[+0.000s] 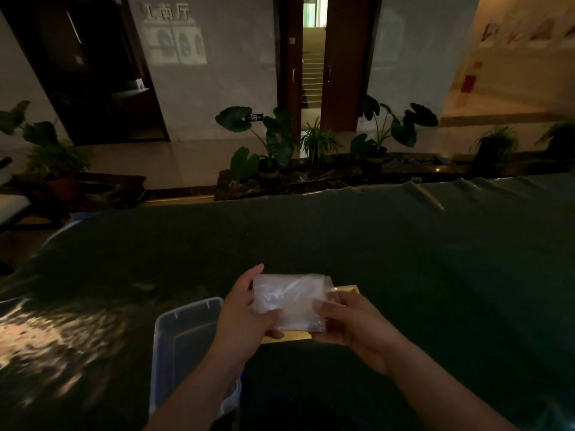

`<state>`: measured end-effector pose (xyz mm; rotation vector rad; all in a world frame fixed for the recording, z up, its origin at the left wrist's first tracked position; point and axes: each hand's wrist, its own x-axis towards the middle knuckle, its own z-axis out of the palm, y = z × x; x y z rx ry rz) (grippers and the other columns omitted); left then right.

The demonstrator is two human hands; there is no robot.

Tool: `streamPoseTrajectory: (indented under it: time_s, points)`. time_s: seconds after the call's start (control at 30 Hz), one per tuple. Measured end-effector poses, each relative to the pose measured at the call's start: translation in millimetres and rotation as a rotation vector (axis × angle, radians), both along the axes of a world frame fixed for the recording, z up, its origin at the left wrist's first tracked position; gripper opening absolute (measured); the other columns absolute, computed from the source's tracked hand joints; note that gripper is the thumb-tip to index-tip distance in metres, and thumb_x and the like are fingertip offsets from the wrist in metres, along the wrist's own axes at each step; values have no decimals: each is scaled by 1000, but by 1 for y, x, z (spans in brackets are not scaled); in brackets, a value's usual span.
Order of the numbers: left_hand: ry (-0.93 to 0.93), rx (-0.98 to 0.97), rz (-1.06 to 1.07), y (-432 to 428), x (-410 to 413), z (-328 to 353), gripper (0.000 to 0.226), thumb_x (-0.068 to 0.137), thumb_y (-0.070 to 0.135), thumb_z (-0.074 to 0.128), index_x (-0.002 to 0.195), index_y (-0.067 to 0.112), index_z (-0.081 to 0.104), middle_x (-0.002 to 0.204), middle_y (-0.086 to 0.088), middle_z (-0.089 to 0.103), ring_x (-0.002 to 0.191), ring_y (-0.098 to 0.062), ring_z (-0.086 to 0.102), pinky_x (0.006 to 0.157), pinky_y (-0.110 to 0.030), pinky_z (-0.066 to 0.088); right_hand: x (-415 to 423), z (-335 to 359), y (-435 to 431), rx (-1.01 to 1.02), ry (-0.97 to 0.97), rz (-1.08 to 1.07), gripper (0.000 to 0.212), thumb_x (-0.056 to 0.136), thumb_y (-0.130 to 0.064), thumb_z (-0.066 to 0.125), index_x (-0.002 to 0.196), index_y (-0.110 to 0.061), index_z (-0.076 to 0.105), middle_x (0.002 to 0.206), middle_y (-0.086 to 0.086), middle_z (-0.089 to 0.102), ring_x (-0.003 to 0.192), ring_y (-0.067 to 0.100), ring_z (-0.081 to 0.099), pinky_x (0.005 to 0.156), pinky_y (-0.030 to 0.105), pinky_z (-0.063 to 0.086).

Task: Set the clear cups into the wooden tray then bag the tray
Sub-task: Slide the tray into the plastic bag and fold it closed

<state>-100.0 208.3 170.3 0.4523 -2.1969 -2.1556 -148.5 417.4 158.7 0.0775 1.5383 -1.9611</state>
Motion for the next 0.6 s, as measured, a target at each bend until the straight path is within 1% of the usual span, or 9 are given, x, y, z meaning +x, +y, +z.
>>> streamPoseTrajectory:
  time_s: [0.1, 0.17, 0.27, 0.3, 0.37, 0.43, 0.47, 0.53, 0.6]
  points:
    - [-52, 123, 57, -1, -2, -2, 93, 73, -10, 79, 134, 51, 44, 114, 8, 60, 102, -24, 66, 61, -31, 63, 2, 0, -5, 107, 131, -122, 31, 82, -6, 79, 111, -4, 70, 99, 15, 79, 84, 26, 78, 68, 32, 62]
    - [-122, 258, 69, -1, -1, -4, 91, 71, -4, 81, 137, 47, 45, 116, 1, 62, 103, -31, 69, 65, -38, 64, 3, 1, -8, 167, 191, -196, 26, 83, -1, 77, 108, -6, 70, 95, 15, 77, 73, 23, 76, 62, 29, 60]
    - [-193, 459, 45, -6, 2, -5, 57, 69, 25, 79, 122, 26, 58, 115, -15, 71, 99, -38, 74, 67, -43, 64, 4, 2, -9, 216, 248, -209, 30, 85, -3, 76, 111, -14, 68, 98, 13, 77, 80, 26, 77, 65, 31, 61]
    - [-201, 455, 18, -7, 5, -5, 49, 71, 29, 77, 116, 23, 60, 106, -15, 77, 95, -37, 76, 65, -41, 63, 4, 2, -9, 214, 262, -209, 30, 85, -4, 76, 111, -15, 68, 99, 12, 77, 82, 27, 77, 65, 32, 61]
    - [-184, 343, -23, -10, 7, -9, 31, 82, 25, 73, 110, 23, 62, 90, -7, 81, 84, -31, 79, 60, -34, 62, 3, 4, -10, 205, 280, -211, 29, 84, -5, 77, 110, -16, 68, 101, 12, 75, 83, 28, 77, 67, 34, 62]
    - [-143, 242, 5, -11, 10, -13, 16, 94, 15, 65, 106, 25, 63, 85, 2, 80, 73, -24, 78, 55, -29, 61, 3, 4, -12, 214, 284, -185, 32, 84, -7, 78, 113, -16, 68, 106, 13, 73, 85, 29, 76, 71, 38, 64]
    - [-118, 194, 26, -11, 11, -14, 15, 97, 12, 62, 105, 25, 63, 85, 3, 79, 69, -23, 77, 54, -27, 61, 3, 4, -12, 210, 275, -161, 36, 85, -11, 78, 118, -16, 66, 110, 13, 72, 87, 29, 76, 73, 41, 64]
    - [-73, 102, 61, -12, 14, -13, 16, 99, 9, 60, 105, 24, 63, 85, 4, 79, 64, -21, 75, 52, -25, 60, 3, 2, -15, 165, 228, -100, 41, 87, -26, 77, 125, -22, 64, 117, 11, 70, 96, 31, 75, 78, 48, 64]
    - [-34, 22, 82, -13, 17, -12, 17, 99, 9, 60, 107, 24, 64, 86, 6, 78, 64, -19, 75, 51, -22, 58, 2, 4, -22, 172, 183, -60, 42, 89, -49, 70, 127, -30, 62, 121, 7, 66, 104, 33, 72, 74, 46, 65]
